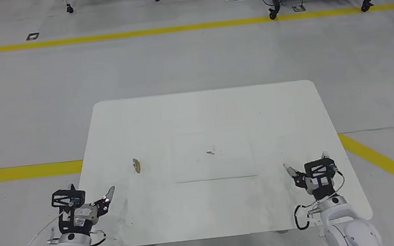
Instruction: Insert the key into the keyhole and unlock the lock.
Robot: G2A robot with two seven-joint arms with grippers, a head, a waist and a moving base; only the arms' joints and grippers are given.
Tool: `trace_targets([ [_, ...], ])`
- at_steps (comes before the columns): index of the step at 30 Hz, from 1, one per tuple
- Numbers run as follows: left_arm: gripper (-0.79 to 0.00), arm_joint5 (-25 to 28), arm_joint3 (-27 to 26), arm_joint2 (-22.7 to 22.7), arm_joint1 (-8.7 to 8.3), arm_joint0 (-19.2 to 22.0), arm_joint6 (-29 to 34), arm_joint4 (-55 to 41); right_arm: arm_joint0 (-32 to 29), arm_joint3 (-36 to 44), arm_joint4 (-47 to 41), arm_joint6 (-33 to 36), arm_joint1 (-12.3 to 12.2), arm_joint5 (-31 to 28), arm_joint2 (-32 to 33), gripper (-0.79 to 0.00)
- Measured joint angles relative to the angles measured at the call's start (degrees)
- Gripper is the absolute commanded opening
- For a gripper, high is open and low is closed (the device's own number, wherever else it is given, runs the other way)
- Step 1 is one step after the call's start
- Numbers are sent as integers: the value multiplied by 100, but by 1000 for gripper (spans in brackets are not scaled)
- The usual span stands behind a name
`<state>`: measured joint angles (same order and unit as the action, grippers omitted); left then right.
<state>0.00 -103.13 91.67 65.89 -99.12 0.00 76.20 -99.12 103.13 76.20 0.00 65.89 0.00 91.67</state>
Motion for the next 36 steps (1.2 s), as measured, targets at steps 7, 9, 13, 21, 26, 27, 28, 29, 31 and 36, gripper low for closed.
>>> trace_targets([
  [7,0,0,0,0,0,0,0,0,397,199,162,291,3,-341,-234,0],
  [9,0,0,0,0,0,0,0,0,705,219,233,544,17,-570,-496,0],
  [13,0,0,0,0,0,0,0,0,1605,10,431,1180,95,-1001,-1328,0],
  [21,0,0,0,0,0,0,0,0,3023,-694,753,2253,302,-1632,-2771,0],
  [26,0,0,0,0,0,0,0,0,3765,-1438,644,2941,408,-2318,-3247,-231],
  [27,0,0,0,0,0,0,0,0,3896,-1603,641,3053,437,-2325,-3330,-280],
  [28,0,0,0,0,0,0,0,0,4069,-1825,617,3166,479,-2272,-3431,-394],
  [29,0,0,0,0,0,0,0,0,4191,-1990,579,3228,513,-2233,-3510,-422],
  [31,0,0,0,0,0,0,0,0,4450,-2325,418,3284,590,-2236,-3670,-440],
  [36,0,0,0,0,0,0,0,0,4874,-2819,339,3335,727,-2255,-3977,-456],
])
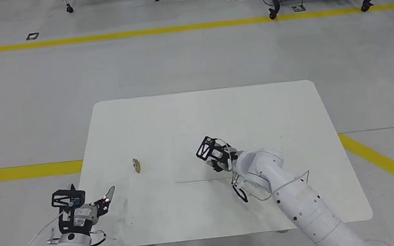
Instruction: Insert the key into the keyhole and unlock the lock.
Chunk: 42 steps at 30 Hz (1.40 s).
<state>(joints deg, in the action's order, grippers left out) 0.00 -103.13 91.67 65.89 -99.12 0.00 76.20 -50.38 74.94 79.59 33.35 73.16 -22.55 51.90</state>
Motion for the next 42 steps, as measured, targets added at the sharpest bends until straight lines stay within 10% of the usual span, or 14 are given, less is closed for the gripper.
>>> trace_targets([
  [6,0,0,0,0,0,0,0,0,448,-580,-141,101,178,107,-289,-570],
  [8,0,0,0,0,0,0,0,0,571,-753,-210,103,233,69,-375,-782],
  [24,0,0,0,0,0,0,0,0,-361,324,-43,-1375,-103,74,799,-785],
  [30,0,0,0,0,0,0,0,0,-1413,643,-2000,-2105,-256,-479,1917,-785],
  [37,0,0,0,0,0,0,0,0,-1675,-218,-5649,-575,-313,-1061,2549,-785],
  [42,0,0,0,0,0,0,0,0,-1736,-324,-6014,-370,-380,-1427,2803,-785],
])
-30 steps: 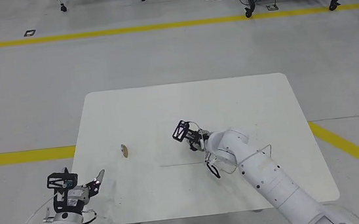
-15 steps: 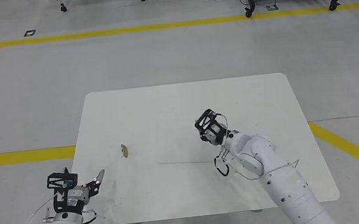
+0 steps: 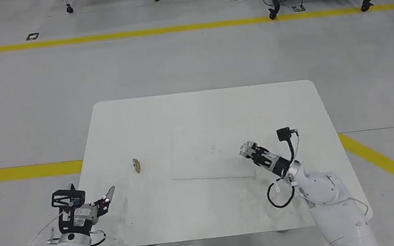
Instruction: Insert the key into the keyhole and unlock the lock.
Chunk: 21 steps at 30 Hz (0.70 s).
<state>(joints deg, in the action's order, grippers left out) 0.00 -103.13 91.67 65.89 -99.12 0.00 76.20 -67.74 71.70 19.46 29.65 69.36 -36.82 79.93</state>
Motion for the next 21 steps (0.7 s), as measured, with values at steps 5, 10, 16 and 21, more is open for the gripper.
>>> trace_targets([
  [5,0,0,0,0,0,0,0,0,3,3,14,-7,2,21,-15,-785],
  [10,0,767,-234,-45,-4,18,-44,-700,-30,55,67,-69,6,63,-42,-785],
  [16,0,3660,-151,-355,-88,626,1317,-3479,-162,365,-389,-145,102,28,-565,-785],
  [21,0,4135,239,-1213,-120,1590,3223,-5434,-201,540,-737,19,133,36,-819,-785],
])
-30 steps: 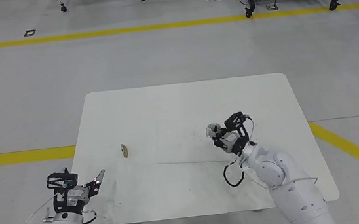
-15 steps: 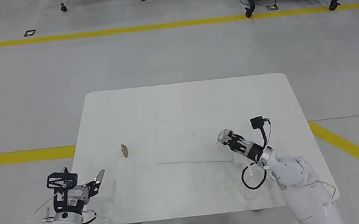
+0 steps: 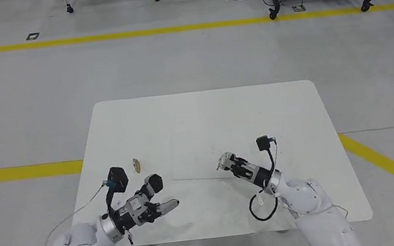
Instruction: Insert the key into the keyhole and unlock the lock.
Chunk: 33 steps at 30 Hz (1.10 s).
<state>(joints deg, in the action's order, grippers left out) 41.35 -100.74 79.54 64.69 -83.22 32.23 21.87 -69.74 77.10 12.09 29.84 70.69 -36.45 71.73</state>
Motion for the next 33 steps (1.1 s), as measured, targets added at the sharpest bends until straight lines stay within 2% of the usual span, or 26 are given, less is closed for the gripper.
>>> trace_targets([
  [4,0,-447,704,-804,81,901,1032,-1470,-54,208,-794,240,2,-101,-42,-785],
  [6,0,-544,1092,-1103,133,1265,1312,-2113,-68,318,-1147,426,-10,-99,-29,-785],
  [8,-234,-540,1542,-1378,193,1634,1528,-2718,-72,423,-1452,627,-28,-57,-1,-785],
  [10,-308,-447,1923,-1585,244,1930,1608,-2996,-83,505,-1661,796,-44,-31,9,-785],
  [13,-446,-295,2224,-1803,307,2151,1386,-2688,-76,541,-1904,1029,-58,-4,-22,-785],
  [16,-520,-204,2421,-1913,349,2238,1127,-2557,-17,465,-1971,1141,-61,40,-81,-785],
  [31,-551,182,2888,-2217,433,2399,991,-2669,241,-44,-1657,838,5,196,-509,-785],
  [33,-582,209,2962,-2243,440,2429,996,-2678,252,-80,-1669,812,6,201,-514,-785],
])
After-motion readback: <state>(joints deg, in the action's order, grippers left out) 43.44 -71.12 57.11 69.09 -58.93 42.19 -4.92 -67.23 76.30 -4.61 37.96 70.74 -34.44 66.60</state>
